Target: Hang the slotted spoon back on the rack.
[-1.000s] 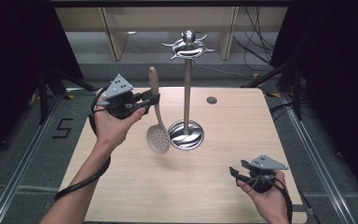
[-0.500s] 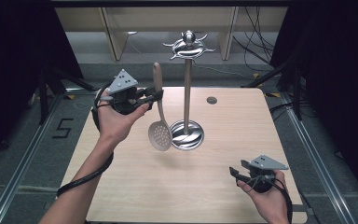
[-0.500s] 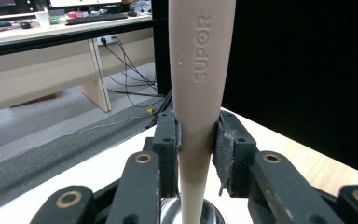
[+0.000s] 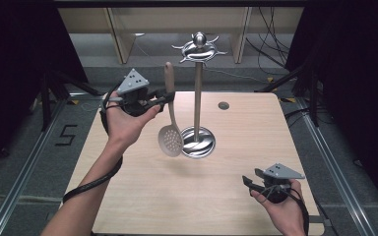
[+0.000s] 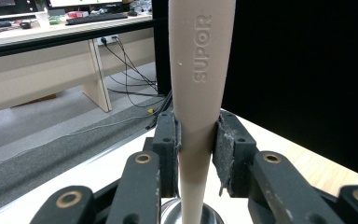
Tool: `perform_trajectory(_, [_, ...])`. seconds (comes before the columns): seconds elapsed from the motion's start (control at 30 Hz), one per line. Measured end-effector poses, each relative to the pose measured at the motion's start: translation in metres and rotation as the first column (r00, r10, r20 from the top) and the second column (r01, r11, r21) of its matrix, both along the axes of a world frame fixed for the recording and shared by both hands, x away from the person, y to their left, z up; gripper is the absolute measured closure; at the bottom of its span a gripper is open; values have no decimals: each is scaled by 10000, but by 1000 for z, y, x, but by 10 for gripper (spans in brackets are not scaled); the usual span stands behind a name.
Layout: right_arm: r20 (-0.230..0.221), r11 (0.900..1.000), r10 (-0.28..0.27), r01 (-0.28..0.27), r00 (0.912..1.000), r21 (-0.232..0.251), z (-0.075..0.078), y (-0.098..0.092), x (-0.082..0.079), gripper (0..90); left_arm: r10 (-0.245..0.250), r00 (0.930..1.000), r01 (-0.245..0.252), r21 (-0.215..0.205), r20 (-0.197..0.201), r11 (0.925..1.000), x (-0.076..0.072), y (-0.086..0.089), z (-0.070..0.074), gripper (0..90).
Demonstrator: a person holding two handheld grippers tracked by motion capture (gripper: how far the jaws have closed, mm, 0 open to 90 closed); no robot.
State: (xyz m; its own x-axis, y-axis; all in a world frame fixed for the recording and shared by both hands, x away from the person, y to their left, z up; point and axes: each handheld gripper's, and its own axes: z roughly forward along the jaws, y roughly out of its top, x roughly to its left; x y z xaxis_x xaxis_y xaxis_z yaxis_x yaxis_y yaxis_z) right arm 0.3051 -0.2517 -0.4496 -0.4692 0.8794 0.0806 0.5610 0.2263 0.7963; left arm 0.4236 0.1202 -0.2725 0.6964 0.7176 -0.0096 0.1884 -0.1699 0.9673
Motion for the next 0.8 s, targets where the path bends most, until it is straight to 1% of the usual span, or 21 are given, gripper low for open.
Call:
perform_trajectory(0.03, [-1,10000,2,-2,10000,-8,0,0,0,466,29,10000,-29,-31,-33,10000,0,-1,0,711])
perform_trajectory(0.2, [21,10000,10,-10,10000,-34,0,0,0,466,-2,10000,2,114,45,9999,1,-5,3,711])
perform_trajectory(0.23, [-29,10000,-34,34,10000,10,1,0,0,466,-2,10000,2,126,39,9999,1,-6,4,711])
perform_trajectory(0.27, [88,9999,59,-58,9999,-103,0,-1,0,466,-12,10000,12,128,48,9999,1,-6,4,711])
perform_trajectory(0.33, [13,10000,15,-15,10000,-22,0,0,0,466,-36,10000,35,204,65,9998,2,-7,5,711])
perform_trajectory(0.37, [68,10000,51,-50,10000,-78,0,0,0,466,-26,10000,25,189,60,9998,2,-7,5,711])
perform_trajectory(0.4, [357,9992,200,-188,9992,-348,0,-3,2,466,4,10000,-5,176,32,9998,2,-7,5,711])
perform_trajectory(0.43, [352,9992,206,-194,9992,-343,0,-3,2,466,-2,10000,1,197,42,9998,3,-8,5,711])
perform_trajectory(0.47, [97,9999,72,-71,9999,-113,0,-1,0,466,9,10000,-10,231,45,9997,3,-8,6,711])
perform_trajectory(0.5, [5,10000,26,-26,10000,-27,0,0,0,465,9,10000,-10,231,45,9997,3,-8,6,711])
perform_trajectory(0.57, [10,10000,29,-29,10000,-35,0,0,0,466,7,10000,-8,237,41,9997,3,-9,7,711])
perform_trajectory(0.6, [321,9993,229,-219,9992,-316,0,-2,2,465,-4,10000,3,244,45,9997,4,-10,7,711])
perform_trajectory(0.7, [406,9991,166,-149,9990,-406,0,-3,2,465,0,10000,0,300,14,9996,5,-11,7,711])
perform_trajectory(0.8, [355,9992,199,-187,9992,-345,0,-3,2,465,49,10000,-48,277,-36,9996,8,-12,7,711])
